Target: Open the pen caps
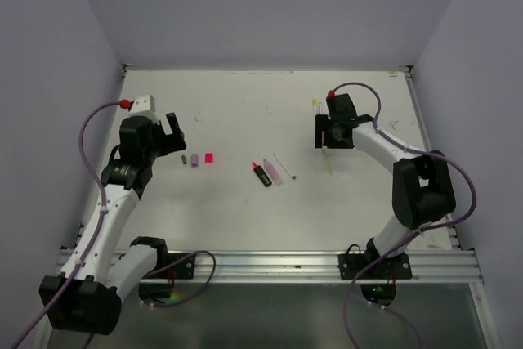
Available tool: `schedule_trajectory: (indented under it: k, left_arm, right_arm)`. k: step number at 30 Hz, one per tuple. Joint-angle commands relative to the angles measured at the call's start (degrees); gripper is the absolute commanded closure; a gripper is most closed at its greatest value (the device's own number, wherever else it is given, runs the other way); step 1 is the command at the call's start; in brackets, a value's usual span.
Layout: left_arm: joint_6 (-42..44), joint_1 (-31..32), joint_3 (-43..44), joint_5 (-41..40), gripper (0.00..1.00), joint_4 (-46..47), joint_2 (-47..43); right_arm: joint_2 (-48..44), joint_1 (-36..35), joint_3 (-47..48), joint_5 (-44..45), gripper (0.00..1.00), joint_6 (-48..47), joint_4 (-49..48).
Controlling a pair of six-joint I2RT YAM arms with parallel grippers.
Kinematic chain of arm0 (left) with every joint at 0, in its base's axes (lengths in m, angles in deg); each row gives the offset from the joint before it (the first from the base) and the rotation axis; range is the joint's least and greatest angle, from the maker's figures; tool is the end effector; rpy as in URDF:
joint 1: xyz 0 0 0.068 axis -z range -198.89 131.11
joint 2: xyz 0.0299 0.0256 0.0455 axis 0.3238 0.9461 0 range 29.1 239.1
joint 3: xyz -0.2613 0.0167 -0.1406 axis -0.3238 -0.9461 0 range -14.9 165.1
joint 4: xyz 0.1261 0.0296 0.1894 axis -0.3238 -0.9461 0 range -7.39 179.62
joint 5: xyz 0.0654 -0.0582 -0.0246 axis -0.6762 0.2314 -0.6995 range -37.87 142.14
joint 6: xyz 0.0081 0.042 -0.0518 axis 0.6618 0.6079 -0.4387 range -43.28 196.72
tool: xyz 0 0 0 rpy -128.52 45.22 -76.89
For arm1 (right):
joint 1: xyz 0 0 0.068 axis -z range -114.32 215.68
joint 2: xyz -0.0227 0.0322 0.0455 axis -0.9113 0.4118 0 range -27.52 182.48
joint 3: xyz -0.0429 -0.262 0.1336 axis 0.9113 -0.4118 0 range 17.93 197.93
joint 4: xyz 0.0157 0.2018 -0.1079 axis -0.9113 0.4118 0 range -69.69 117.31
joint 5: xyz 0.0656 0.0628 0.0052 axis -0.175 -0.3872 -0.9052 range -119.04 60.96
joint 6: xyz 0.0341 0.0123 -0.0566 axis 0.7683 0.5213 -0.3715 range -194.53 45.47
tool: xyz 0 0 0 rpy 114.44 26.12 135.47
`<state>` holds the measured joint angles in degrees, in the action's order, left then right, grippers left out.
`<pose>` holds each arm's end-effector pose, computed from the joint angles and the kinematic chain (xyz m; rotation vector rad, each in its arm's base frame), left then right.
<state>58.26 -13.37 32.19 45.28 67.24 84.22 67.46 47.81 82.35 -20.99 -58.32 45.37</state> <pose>0.1810 -0.0110 0.3163 -0.3080 2.0771 -0.1266 0.3150 0.0937 0.2412 0.0184 2.5283 0.0590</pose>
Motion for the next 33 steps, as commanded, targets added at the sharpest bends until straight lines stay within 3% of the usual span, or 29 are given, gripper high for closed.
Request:
schedule_trajectory:
  k: [1, 6, 14, 18, 26, 33]
  left_arm:
    - [0.26, -0.42, -3.40, 0.35, 0.00, 4.96, -5.18]
    - [0.70, -0.33, -6.57, 0.70, 0.00, 6.99, -10.55]
    - [1.23, -0.33, -8.16, 3.15, 0.00, 8.74, -11.78]
    - [1.85, -0.16, -8.59, 5.62, 0.00, 9.71, -12.22]
    - [0.71, -0.25, -8.24, 16.33, 0.00, 11.38, -12.31]
    - [-5.18, -0.25, -7.01, 25.30, 0.02, 12.08, -12.31]
  right_arm:
    - [2.22, 0.38, -0.61, 0.38, 0.32, 1.81, 1.31]
    - [5.82, 0.73, -0.53, 0.03, 0.37, 1.72, 1.13]
    - [8.82, 0.73, -0.97, -3.48, 0.45, 0.32, 0.34]
    - [10.40, 0.73, -0.88, -5.15, 0.57, -0.21, 0.52]
    - [9.45, 0.38, -2.02, -9.27, 1.00, -1.61, -1.41]
    - [-0.91, -4.80, -4.22, -11.57, 1.00, -3.64, -5.80]
